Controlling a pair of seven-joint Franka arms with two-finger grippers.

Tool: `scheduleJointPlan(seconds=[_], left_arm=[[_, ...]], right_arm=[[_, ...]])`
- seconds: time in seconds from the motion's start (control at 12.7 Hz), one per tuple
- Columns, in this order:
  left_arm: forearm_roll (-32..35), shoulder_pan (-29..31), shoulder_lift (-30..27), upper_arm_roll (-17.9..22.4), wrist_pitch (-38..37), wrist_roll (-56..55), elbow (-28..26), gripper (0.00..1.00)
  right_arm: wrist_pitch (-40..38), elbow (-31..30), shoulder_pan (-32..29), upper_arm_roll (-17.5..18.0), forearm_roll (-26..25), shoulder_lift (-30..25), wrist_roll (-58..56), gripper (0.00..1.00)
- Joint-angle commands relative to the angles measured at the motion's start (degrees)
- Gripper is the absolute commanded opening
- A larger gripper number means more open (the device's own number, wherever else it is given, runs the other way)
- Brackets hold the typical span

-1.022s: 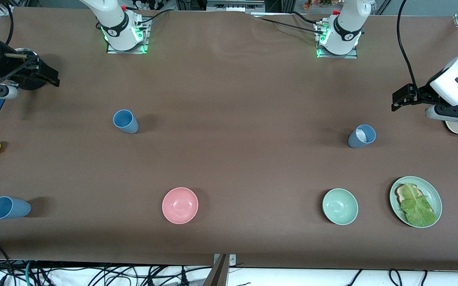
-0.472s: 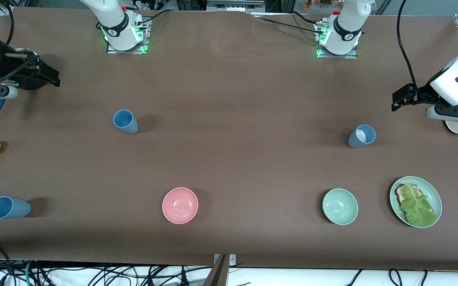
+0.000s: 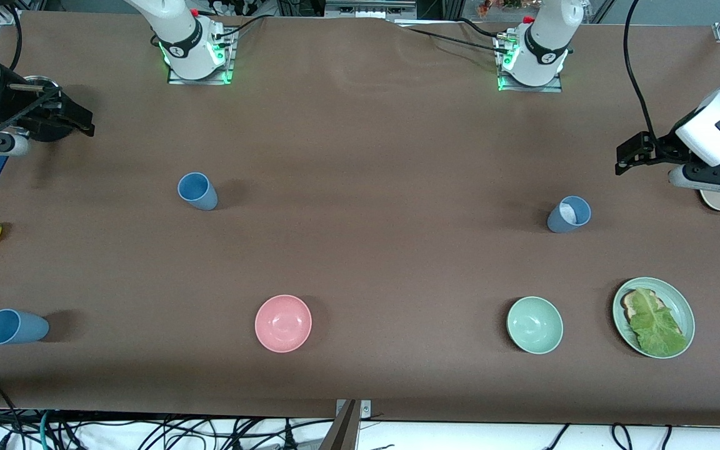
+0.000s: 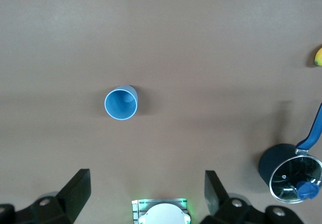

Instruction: Stack blue cups with both arms

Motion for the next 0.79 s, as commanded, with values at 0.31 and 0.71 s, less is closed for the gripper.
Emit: scheduleJointPlan(seconds=[0.31,0.71], left_arm=[[-0.3,0.0,-0.4,-0.1,-1.0,0.2,0.4,1.0],[0.0,0.0,0.0,-0.1,-0.8,0.7,1.1,1.0]], right_arm=[[-1.4,1.4,-0.5,0.4,0.7,0.4,-0.7,1.0],[-1.4,1.4,-0.4,0.4,0.7,0.4,-0.7,1.0]])
